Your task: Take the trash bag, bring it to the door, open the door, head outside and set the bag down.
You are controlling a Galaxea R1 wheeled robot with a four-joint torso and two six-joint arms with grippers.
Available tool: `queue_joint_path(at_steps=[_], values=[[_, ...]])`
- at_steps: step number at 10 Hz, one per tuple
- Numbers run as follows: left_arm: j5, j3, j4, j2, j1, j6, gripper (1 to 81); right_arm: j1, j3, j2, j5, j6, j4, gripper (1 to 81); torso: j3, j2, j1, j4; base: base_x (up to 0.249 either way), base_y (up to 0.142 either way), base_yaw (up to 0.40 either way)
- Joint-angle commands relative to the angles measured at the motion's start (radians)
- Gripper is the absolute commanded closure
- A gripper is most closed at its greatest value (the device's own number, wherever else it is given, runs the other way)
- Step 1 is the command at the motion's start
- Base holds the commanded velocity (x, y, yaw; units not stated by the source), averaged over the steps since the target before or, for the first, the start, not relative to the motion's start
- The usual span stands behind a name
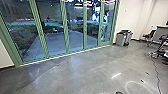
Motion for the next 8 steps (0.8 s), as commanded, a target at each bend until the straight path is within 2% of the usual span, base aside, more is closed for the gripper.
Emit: queue_joint_path(at_steps=[1, 8], values=[[0.074, 0.010, 0.004, -0.017, -0.046, 0.003, 81.1, 0.040, 0.011, -0.018, -0.065, -0.005, -0.009, 1.0, 0.000, 0.000, 0.001, 0.000, 0.000, 0.000, 0.000], [0.073, 0.010, 0.005, -0.014, -0.046, 0.002, 81.1, 0.039, 0.011, -0.017, -0.065, -0.005, -0.011, 1.0, 0.000, 0.000, 0.001, 0.000, 0.000, 0.000, 0.000]])
